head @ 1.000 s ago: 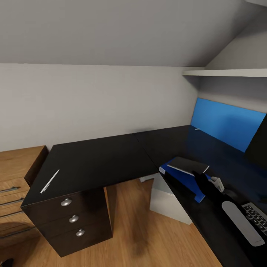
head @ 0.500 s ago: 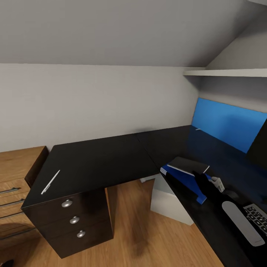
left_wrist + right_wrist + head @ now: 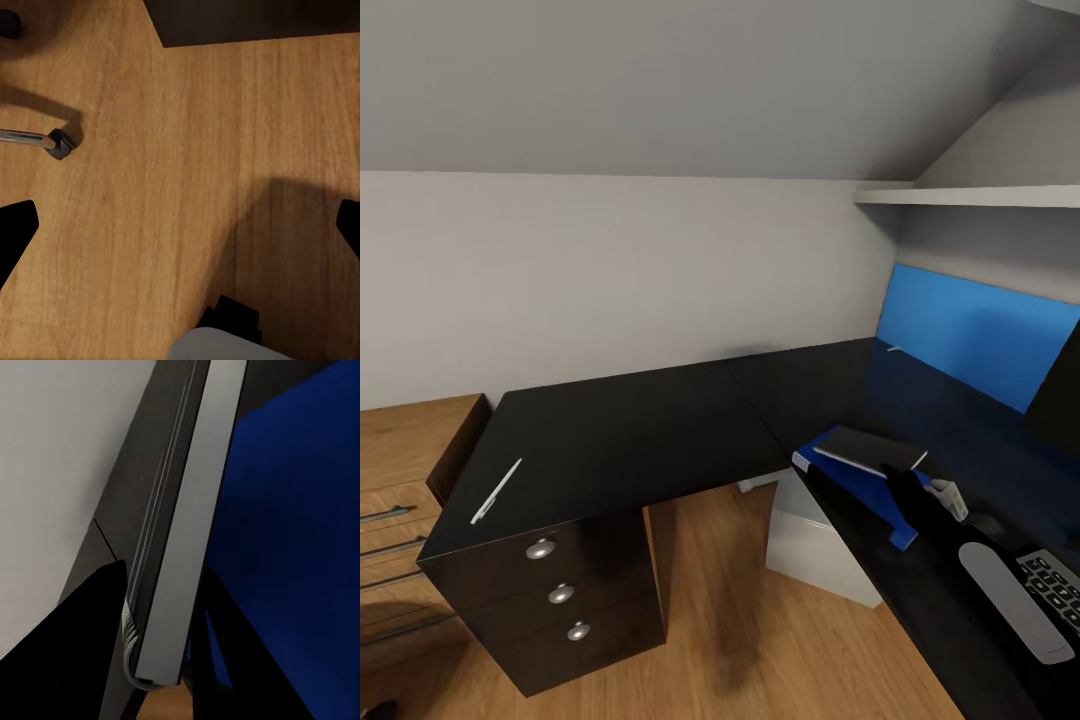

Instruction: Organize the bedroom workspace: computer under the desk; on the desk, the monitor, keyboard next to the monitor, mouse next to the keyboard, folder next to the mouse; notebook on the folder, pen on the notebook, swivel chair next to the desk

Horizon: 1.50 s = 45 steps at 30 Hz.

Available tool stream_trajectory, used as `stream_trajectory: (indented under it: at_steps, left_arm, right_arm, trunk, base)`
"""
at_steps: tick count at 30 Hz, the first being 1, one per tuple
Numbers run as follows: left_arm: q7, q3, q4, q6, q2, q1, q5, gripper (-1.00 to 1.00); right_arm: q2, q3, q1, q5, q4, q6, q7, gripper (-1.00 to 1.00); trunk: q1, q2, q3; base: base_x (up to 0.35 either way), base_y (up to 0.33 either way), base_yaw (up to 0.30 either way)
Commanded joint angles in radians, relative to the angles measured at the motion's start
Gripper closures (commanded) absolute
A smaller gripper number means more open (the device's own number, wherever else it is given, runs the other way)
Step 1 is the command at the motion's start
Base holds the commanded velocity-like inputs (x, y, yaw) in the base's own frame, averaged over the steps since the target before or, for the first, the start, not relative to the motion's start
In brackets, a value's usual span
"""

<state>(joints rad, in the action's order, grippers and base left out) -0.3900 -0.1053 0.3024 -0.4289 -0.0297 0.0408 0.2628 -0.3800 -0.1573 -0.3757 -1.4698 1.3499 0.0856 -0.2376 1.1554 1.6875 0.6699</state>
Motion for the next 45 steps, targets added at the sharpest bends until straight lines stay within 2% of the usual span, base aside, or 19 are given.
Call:
stream_trajectory:
  at_steps: [1,29,30,45]
  left_arm:
    - [-0.006,-0.009,0.0,-0.004,0.001,0.001,0.008,-1.0]
    - [-0.006,-0.008,0.0,-0.004,0.001,0.001,0.007,-1.0]
    - [-0.006,-0.008,0.0,-0.005,0.001,0.001,0.007,-1.0]
    - [-0.006,-0.008,0.0,-0.005,0.001,0.001,0.007,-1.0]
  right_arm:
    - [-0.001,-0.001,-0.001,-0.004,0.002,0.001,-0.007,1.0]
    - [-0.001,-0.001,-0.001,-0.004,0.002,0.001,-0.007,1.0]
    - [-0.001,-0.001,0.0,-0.004,0.002,0.002,-0.007,-1.0]
    - [-0.002,-0.001,-0.001,-0.004,0.003,0.003,-0.005,-1.0]
  trunk:
    - [0.0,0.0,0.001]
    - [0.0,0.0,0.001]
    - [0.0,0.0,0.001]
    - [0.0,0.0,0.001]
  base:
    - [0.0,0.0,0.0]
    - [0.016,0.0,0.0]
    - [0.0,0.0,0.0]
    - [-0.001,-0.001,0.0]
